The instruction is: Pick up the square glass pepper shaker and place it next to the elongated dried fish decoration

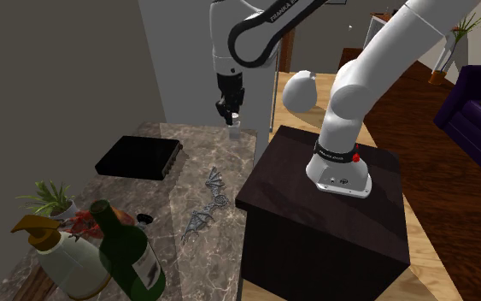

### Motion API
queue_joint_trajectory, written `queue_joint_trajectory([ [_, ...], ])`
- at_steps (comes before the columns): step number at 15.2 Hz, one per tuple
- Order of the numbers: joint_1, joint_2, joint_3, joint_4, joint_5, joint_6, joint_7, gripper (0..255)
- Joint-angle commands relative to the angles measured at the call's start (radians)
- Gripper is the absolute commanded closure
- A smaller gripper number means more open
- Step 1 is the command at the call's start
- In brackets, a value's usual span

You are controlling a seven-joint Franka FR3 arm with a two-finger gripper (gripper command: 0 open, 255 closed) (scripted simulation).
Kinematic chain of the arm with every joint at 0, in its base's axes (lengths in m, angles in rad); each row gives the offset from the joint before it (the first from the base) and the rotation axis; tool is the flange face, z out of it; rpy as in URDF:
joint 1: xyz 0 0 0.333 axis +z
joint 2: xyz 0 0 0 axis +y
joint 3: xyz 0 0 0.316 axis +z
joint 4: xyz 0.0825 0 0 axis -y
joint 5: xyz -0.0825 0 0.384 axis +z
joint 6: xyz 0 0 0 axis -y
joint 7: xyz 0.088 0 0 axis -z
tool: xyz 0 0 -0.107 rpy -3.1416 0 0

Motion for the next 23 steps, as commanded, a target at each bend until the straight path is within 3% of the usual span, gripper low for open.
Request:
queue_joint_trajectory([
  [1, -0.001, -0.020, -0.006, 0.014, -0.002, -0.035, -0.005, 255],
  [12, 0.065, 0.206, 0.198, 0.234, 0.012, -0.022, 0.270, 255],
  [17, 0.075, 0.352, 0.289, 0.379, -0.050, -0.029, 0.425, 255],
  [23, 0.112, 0.558, 0.364, 0.587, -0.185, -0.065, 0.626, 255],
])
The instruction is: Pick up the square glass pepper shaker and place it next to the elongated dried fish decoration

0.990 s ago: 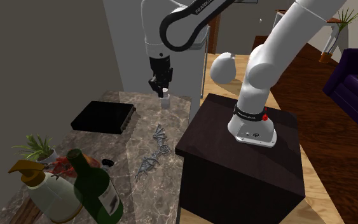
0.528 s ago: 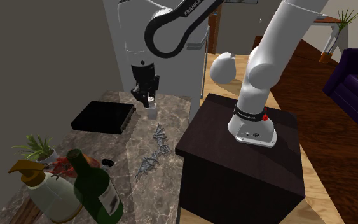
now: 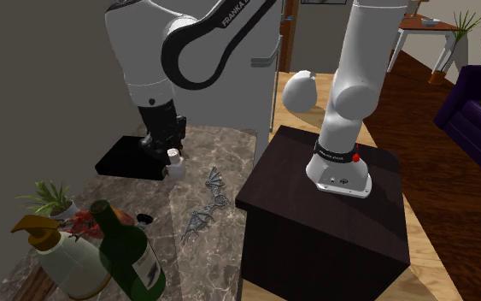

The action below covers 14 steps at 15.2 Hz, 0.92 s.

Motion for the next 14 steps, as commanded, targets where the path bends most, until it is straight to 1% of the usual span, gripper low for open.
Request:
queue_joint_trajectory([
  [1, 0.021, 0.072, 0.017, 0.076, -0.051, -0.020, 0.069, 255],
  [4, 0.071, 0.185, 0.026, 0.199, -0.128, -0.058, 0.161, 255],
  [7, 0.136, 0.298, 0.020, 0.335, -0.197, -0.107, 0.238, 255],
  [11, 0.240, 0.449, 0.000, 0.541, -0.272, -0.188, 0.314, 255],
  [14, 0.328, 0.567, -0.021, 0.720, -0.317, -0.260, 0.351, 255],
])
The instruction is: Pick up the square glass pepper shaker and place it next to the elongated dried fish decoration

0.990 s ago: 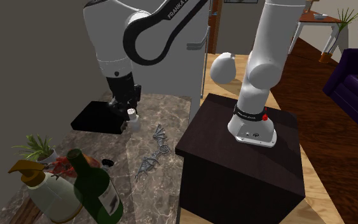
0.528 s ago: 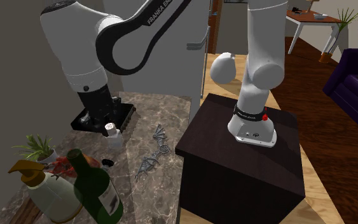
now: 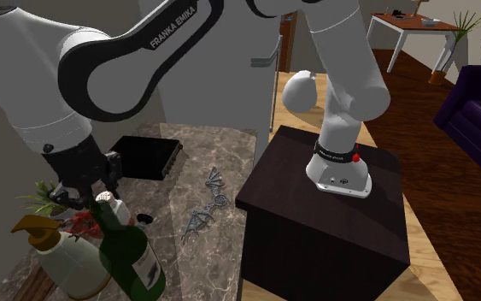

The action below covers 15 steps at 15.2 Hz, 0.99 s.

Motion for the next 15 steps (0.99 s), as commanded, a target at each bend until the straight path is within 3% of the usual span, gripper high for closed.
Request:
queue_joint_trajectory([
  [1, 0.062, 0.086, -0.016, 0.136, -0.031, -0.056, 0.021, 255],
  [15, 0.074, 0.164, -0.050, 0.068, -0.076, 0.082, 0.049, 255],
])
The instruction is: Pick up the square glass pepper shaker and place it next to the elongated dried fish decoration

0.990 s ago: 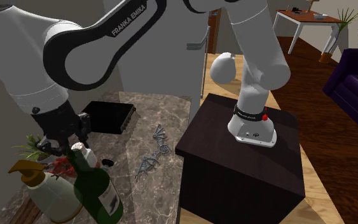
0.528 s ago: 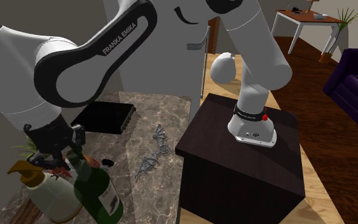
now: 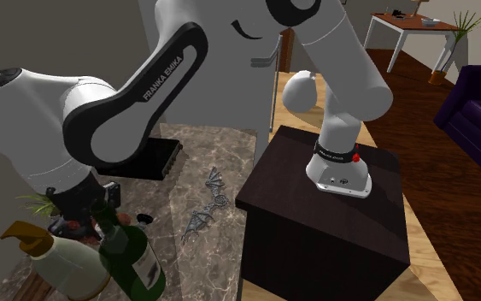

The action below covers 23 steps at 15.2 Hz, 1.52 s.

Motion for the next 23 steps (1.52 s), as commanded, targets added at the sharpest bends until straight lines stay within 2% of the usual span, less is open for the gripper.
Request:
queue_joint_trajectory([
  [1, 0.001, 0.012, -0.006, -0.011, -0.007, 0.022, 0.004, 255],
  [15, 0.028, 0.123, -0.052, -0.024, -0.062, 0.141, 0.033, 255],
  [23, 0.028, 0.123, -0.052, -0.024, -0.062, 0.141, 0.033, 255],
])
